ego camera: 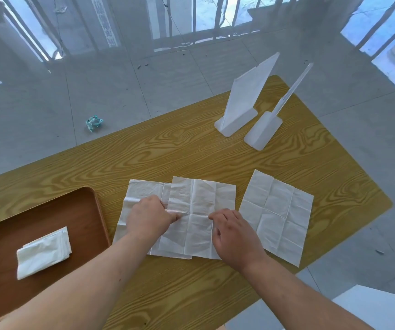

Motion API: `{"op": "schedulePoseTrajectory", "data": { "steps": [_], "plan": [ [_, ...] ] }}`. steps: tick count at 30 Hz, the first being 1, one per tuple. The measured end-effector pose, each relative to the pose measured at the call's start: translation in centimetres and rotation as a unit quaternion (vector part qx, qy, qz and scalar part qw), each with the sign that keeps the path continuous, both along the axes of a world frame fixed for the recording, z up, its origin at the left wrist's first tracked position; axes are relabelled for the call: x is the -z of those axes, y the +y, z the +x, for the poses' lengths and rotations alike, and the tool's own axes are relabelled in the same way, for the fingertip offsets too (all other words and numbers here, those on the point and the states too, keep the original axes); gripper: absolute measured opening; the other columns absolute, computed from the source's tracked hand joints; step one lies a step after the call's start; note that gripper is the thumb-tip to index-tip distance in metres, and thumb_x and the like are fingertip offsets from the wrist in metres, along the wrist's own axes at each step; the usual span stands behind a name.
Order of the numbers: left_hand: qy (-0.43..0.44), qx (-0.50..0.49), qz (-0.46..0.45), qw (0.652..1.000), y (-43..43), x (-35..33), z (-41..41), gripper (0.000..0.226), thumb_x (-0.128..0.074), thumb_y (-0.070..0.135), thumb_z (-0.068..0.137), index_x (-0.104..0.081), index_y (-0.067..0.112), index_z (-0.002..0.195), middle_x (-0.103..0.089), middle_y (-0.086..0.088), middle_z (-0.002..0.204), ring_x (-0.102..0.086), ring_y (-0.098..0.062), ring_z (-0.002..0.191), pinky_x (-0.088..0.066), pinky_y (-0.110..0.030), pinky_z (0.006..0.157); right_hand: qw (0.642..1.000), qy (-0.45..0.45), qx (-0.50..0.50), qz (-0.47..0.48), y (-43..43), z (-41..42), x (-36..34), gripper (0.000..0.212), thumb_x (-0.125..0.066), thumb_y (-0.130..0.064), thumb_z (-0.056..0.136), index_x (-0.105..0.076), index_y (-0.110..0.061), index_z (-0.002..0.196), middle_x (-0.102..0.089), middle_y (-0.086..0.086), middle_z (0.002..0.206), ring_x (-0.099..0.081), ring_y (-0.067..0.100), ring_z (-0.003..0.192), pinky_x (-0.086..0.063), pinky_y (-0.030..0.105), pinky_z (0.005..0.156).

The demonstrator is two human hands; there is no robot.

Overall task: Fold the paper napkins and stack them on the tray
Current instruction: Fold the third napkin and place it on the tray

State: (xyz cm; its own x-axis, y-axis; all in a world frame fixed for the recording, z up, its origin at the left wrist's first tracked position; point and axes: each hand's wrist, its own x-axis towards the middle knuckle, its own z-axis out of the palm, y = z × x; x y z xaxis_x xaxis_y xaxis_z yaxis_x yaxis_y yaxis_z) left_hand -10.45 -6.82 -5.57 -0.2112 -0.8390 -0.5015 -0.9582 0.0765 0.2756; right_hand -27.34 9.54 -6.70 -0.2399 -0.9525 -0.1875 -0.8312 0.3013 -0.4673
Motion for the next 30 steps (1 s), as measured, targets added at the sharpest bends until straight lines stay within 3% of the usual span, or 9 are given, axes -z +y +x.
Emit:
{"op": "schedulePoseTrajectory", "data": {
  "steps": [8,14,20,24,27,30],
  "plan": [
    [0.037,0.010,0.006,0.999,-0.1,0.7,0.0,0.027,-0.078,0.046,0.086,-0.061,0.026,0.080,-0.068,0.007,0.085,-0.064,-0.016,0.079,-0.054,-0.036,0.067,1.000,0.005,-0.003,0.009,0.1,-0.3,0.0,0.037,-0.045,-0.019,0.100,-0.058,-0.021,0.134,-0.059,-0.005,0.130,-0.049,0.015,0.121,-0.047,0.031,0.100],
    [0.133,-0.047,0.048,0.989,-0.1,0.2,0.7,0.016,-0.073,0.032,0.084,-0.061,0.022,0.078,-0.069,0.006,0.075,-0.064,-0.015,0.068,-0.047,-0.032,0.056,1.000,-0.003,-0.005,0.016,-0.2,-0.1,-0.2,0.039,-0.043,-0.021,0.100,-0.056,-0.022,0.137,-0.058,-0.005,0.132,-0.048,0.014,0.123,-0.045,0.032,0.104],
    [0.206,-0.096,0.070,0.971,-0.8,-1.6,1.2,0.018,-0.064,0.033,0.071,-0.051,0.022,0.067,-0.050,0.015,0.053,-0.047,-0.012,0.056,-0.040,-0.035,0.054,0.999,-0.027,-0.029,0.027,-1.1,0.8,-1.0,0.040,-0.045,-0.020,0.099,-0.056,-0.024,0.137,-0.060,-0.007,0.132,-0.050,0.015,0.122,-0.048,0.032,0.101],
    [0.262,-0.064,0.137,0.953,-0.4,-2.4,-0.2,0.022,-0.070,0.043,0.071,-0.061,0.023,0.071,-0.061,0.017,0.055,-0.057,-0.011,0.058,-0.049,-0.034,0.060,0.999,-0.022,-0.031,0.018,-1.2,1.2,-1.3,0.035,-0.048,-0.019,0.099,-0.059,-0.025,0.132,-0.062,-0.008,0.125,-0.054,0.014,0.115,-0.050,0.030,0.096],
    [0.219,-0.023,0.162,0.962,0.3,-2.5,-1.1,0.055,-0.063,0.077,0.076,-0.068,0.022,0.083,-0.075,0.008,0.075,-0.070,-0.016,0.070,-0.053,-0.033,0.063,1.000,-0.004,-0.016,0.004,-1.0,0.9,-1.5,0.032,-0.050,-0.015,0.095,-0.062,-0.023,0.123,-0.063,-0.006,0.119,-0.054,0.016,0.108,-0.049,0.032,0.094],
    [0.101,0.008,0.048,0.994,0.9,-1.7,-0.9,0.053,-0.052,0.077,0.088,-0.059,0.024,0.084,-0.069,0.009,0.074,-0.064,-0.013,0.067,-0.051,-0.034,0.059,1.000,0.003,0.010,-0.007,-0.7,0.4,-1.6,0.031,-0.050,-0.014,0.092,-0.061,-0.021,0.120,-0.060,-0.004,0.117,-0.052,0.017,0.106,-0.047,0.033,0.094]
  ]
}}
